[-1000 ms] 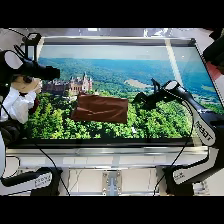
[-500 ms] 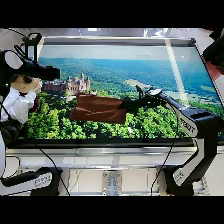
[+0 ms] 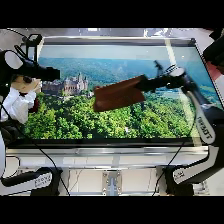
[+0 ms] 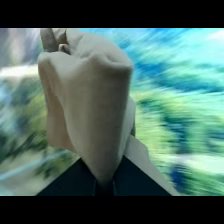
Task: Fold the shirts.
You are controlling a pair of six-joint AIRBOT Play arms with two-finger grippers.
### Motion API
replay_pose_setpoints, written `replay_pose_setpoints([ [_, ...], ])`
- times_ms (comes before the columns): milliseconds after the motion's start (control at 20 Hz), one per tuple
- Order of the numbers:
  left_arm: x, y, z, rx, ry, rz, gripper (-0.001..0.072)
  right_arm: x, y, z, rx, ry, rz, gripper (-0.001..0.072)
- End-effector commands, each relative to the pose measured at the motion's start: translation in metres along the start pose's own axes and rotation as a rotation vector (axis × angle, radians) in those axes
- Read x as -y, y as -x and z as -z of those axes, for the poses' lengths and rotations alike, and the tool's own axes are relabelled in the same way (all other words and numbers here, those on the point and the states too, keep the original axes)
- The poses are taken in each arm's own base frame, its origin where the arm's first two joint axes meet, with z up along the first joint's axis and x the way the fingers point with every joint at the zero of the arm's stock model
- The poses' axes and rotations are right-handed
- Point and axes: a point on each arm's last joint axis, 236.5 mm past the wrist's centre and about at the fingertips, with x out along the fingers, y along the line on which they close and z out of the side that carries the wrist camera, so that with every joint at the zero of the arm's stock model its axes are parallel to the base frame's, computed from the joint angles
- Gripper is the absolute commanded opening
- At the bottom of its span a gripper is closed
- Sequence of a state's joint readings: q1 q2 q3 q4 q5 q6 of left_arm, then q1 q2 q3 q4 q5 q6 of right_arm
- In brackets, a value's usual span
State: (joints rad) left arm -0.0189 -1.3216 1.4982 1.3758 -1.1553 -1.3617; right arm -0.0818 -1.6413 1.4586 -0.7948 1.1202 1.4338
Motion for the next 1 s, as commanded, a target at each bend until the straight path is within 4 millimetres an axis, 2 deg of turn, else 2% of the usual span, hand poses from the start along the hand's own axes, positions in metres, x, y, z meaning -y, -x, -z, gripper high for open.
replay_pose_setpoints([
  [0, 0.0, 0.0, 0.001, -0.002, 0.0, 0.0, 0.0015, 0.11, 0.138, -0.019, 0.142, -0.112, 0.363, 0.0014],
  [50, 0.0, 0.0, 0.001, -0.002, 0.0, 0.0, 0.0015, 0.14, 0.178, -0.01, 0.159, -0.163, 0.447, 0.0013],
  [150, 0.0, 0.0, 0.0, -0.002, 0.0, 0.0, 0.0015, 0.188, 0.248, 0.014, 0.229, -0.28, 0.56, 0.0013],
  [250, 0.0, 0.0, 0.0, -0.002, 0.0, 0.0, 0.0015, 0.224, 0.301, 0.05, 0.296, -0.4, 0.629, 0.0014],
  [300, 0.0, 0.0, 0.0, -0.002, 0.0, 0.0, 0.0015, 0.238, 0.318, 0.072, 0.315, -0.453, 0.659, 0.0014],
  [400, 0.0, 0.0, 0.0, -0.002, 0.001, 0.001, 0.0016, 0.264, 0.334, 0.123, 0.307, -0.551, 0.705, 0.0014],
  [450, 0.0, 0.0, 0.0, -0.002, 0.005, 0.001, 0.0016, 0.274, 0.331, 0.147, 0.285, -0.602, 0.711, 0.0014],
  [550, 0.0, 0.0, 0.001, -0.002, 0.03, 0.0, 0.0016, 0.284, 0.306, 0.195, 0.184, -0.684, 0.672, 0.0035],
  [600, 0.0, 0.0, 0.001, -0.002, 0.03, 0.0, 0.0015, 0.284, 0.294, 0.211, 0.135, -0.718, 0.645, 0.0163],
  [650, 0.0, 0.0, 0.001, -0.002, 0.03, 0.0, 0.0015, 0.278, 0.286, 0.223, 0.09, -0.742, 0.614, 0.0381],
  [700, 0.0, 0.0, 0.001, -0.002, 0.03, 0.0, 0.0015, 0.263, 0.281, 0.226, 0.053, -0.757, 0.562, 0.0487],
  [750, 0.0, 0.0, 0.0, -0.002, 0.03, 0.0, 0.0016, 0.247, 0.284, 0.217, 0.064, -0.748, 0.51, 0.0492],
  [800, 0.0, 0.0, 0.0, -0.002, 0.03, 0.0, 0.0016, 0.224, 0.291, 0.194, 0.12, -0.712, 0.439, 0.049],
  [850, 0.0, 0.0, 0.001, -0.002, 0.03, 0.0, 0.0016, 0.197, 0.3, 0.163, 0.21, -0.653, 0.352, 0.0488],
  [900, 0.0, 0.0, 0.0, -0.002, 0.03, 0.0, 0.0016, 0.162, 0.312, 0.127, 0.317, -0.567, 0.245, 0.0407],
  [950, 0.0, 0.0, 0.0, -0.002, 0.03, 0.0, 0.0016, 0.127, 0.321, 0.098, 0.397, -0.465, 0.154, 0.0189],
])
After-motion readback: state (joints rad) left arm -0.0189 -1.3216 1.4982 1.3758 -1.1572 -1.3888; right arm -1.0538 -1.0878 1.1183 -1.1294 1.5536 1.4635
